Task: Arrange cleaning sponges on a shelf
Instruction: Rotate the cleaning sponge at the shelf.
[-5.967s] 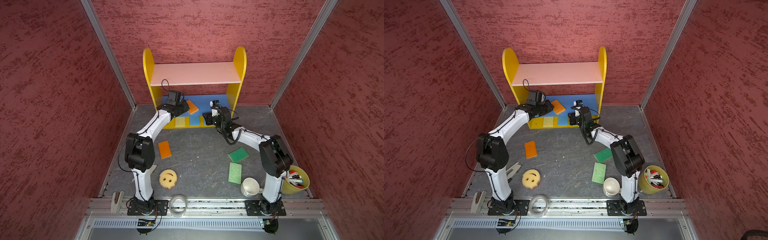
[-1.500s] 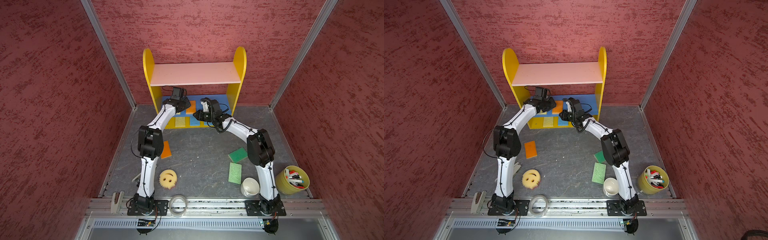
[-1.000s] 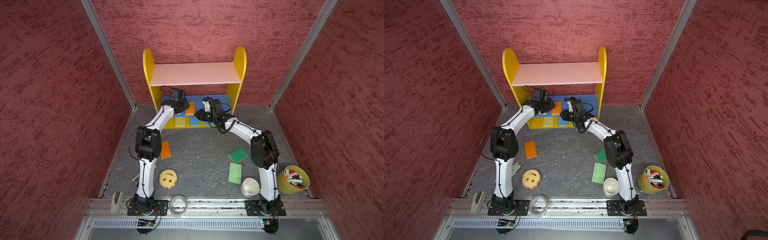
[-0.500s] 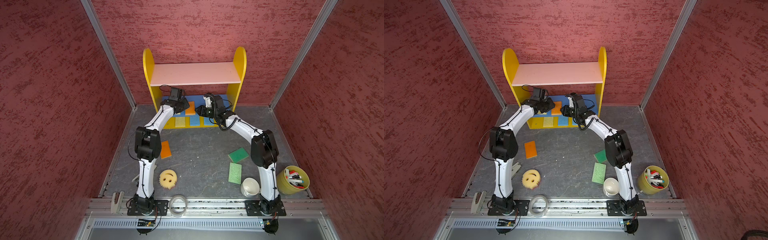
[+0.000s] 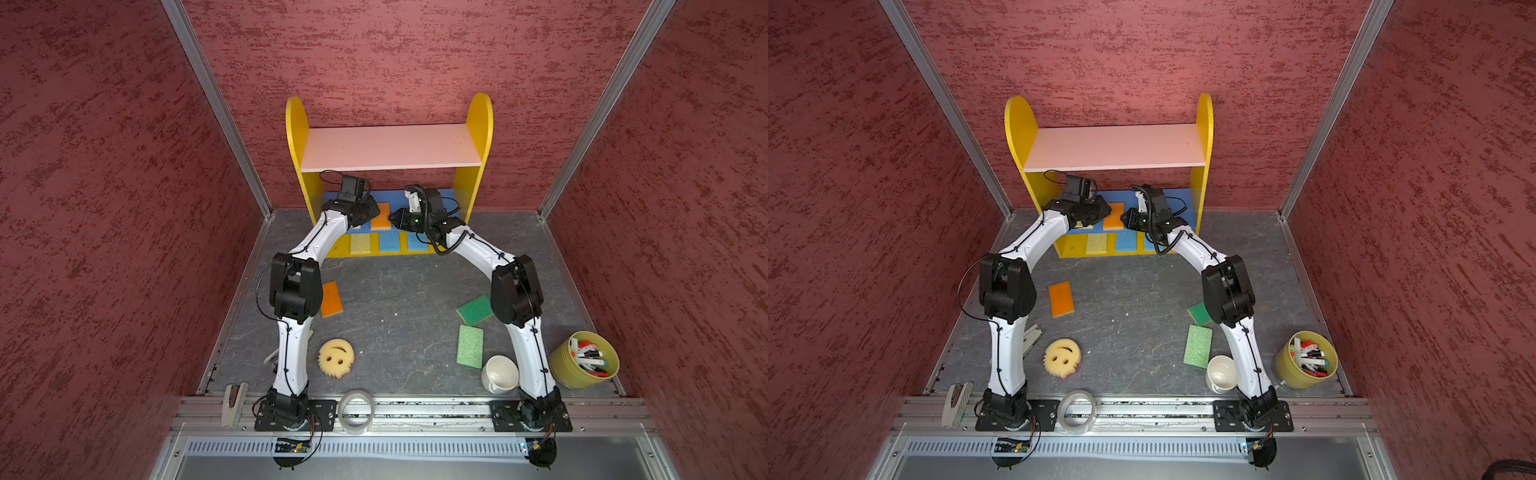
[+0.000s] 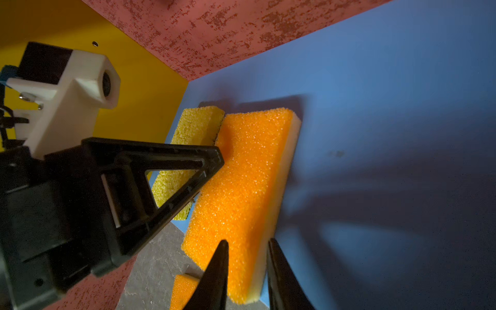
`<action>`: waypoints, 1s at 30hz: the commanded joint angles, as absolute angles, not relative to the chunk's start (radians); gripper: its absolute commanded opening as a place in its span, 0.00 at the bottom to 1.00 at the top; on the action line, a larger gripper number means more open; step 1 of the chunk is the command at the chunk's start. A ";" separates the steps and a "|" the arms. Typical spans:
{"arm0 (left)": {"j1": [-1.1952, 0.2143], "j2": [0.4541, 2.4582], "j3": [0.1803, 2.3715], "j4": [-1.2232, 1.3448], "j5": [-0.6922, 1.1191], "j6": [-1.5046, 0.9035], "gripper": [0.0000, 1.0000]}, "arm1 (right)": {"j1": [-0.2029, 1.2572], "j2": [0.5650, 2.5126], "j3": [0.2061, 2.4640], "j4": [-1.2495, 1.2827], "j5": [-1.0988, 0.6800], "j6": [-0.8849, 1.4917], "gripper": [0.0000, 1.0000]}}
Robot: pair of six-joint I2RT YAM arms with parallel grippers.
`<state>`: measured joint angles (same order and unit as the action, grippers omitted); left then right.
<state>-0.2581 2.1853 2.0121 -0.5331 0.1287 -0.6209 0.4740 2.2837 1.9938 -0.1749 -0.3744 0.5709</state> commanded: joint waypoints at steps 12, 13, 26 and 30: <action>-0.260 2.194 2.022 -0.494 0.150 -0.638 0.36 | 0.452 2.319 2.039 -0.167 -0.395 0.620 0.27; -0.261 2.198 2.026 -0.497 0.153 -0.638 0.36 | 0.450 2.322 2.039 -0.165 -0.395 0.621 0.27; -0.259 2.247 2.089 -0.513 0.162 -0.642 0.36 | 0.448 2.342 2.059 -0.163 -0.418 0.635 0.27; -0.258 2.254 2.099 -0.519 0.168 -0.644 0.36 | 0.447 2.338 2.058 -0.163 -0.413 0.631 0.27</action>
